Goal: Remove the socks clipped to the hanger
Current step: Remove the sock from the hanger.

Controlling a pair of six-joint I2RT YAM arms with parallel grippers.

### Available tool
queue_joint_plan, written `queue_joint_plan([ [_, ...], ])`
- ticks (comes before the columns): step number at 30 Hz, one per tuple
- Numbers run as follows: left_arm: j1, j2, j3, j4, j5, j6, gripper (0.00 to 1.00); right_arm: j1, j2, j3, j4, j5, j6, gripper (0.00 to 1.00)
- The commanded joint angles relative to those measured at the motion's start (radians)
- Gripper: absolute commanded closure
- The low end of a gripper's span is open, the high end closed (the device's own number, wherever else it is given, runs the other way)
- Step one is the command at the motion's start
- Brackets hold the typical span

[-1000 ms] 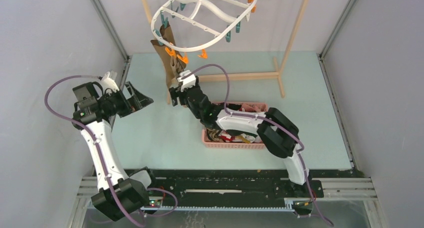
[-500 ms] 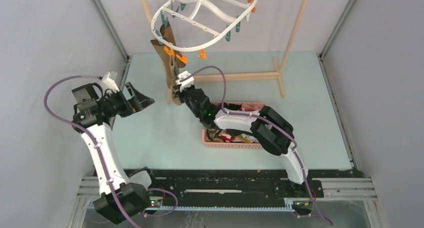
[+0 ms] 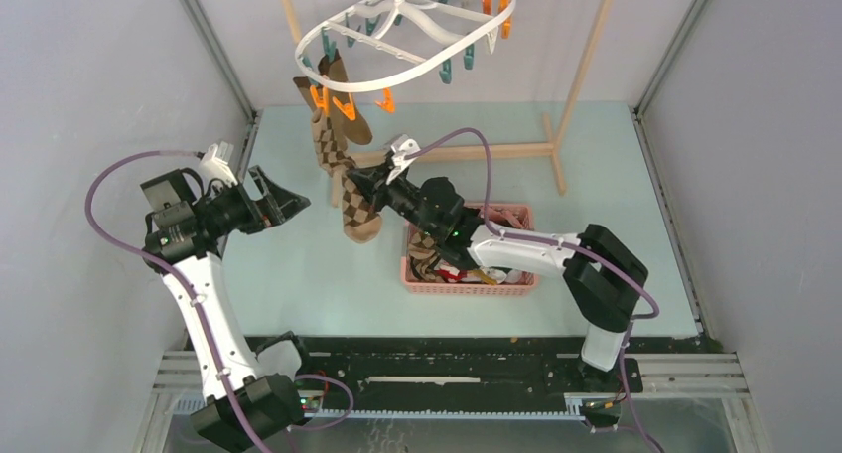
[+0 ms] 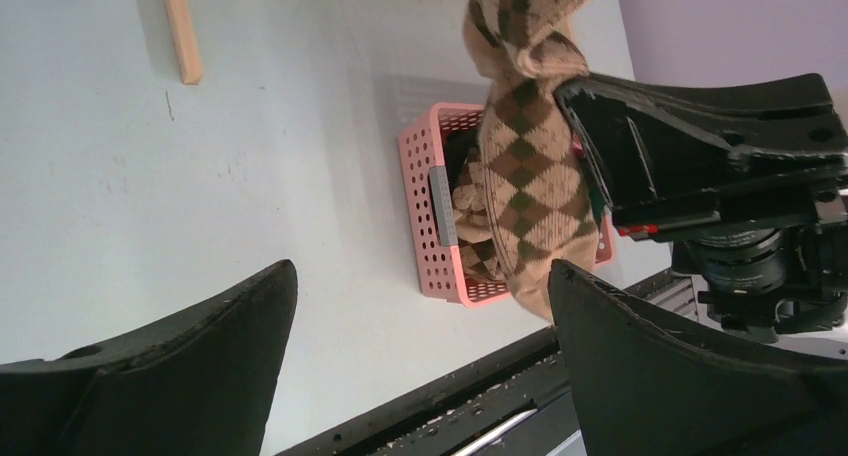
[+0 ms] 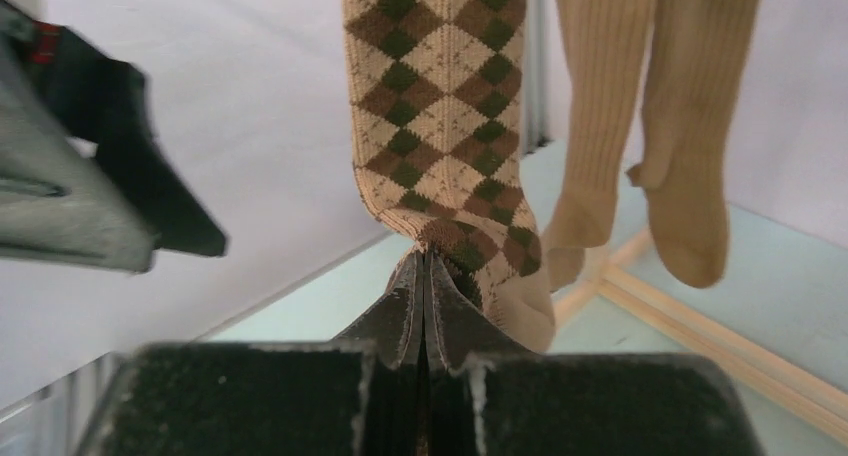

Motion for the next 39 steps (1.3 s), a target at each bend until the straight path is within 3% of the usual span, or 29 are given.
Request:
queue_joint_plan([
  [1, 0.010, -0.024, 0.025, 0.002, 0.067, 0.017, 0.00, -0.023, -0.098, -0.070, 0.078, -0.222, 0.181, 1.00],
  [6, -0.010, -0.055, 0.003, 0.007, 0.177, 0.028, 0.00, -0.025, -0.195, -0.168, 0.117, -0.477, 0.346, 1.00],
  [8, -0.032, -0.072, 0.002, 0.027, 0.203, 0.012, 0.00, -0.020, -0.245, -0.228, 0.150, -0.509, 0.398, 1.00],
  [13, -0.113, -0.105, 0.002, 0.151, 0.232, -0.131, 0.00, -0.004, -0.355, -0.345, 0.182, -0.492, 0.431, 1.00],
  [18, -0.294, -0.134, -0.015, 0.296, 0.186, -0.282, 0.00, 0.000, -0.444, -0.397, 0.167, -0.480, 0.456, 1.00],
  [28, -0.526, -0.154, -0.092, 0.295, 0.209, -0.243, 0.00, -0.040, -0.566, -0.432, 0.114, -0.479, 0.562, 1.00],
  [39, -0.678, -0.160, -0.149, 0.273, 0.170, -0.195, 0.00, -0.041, -0.525, -0.412, 0.190, -0.504, 0.692, 1.00],
])
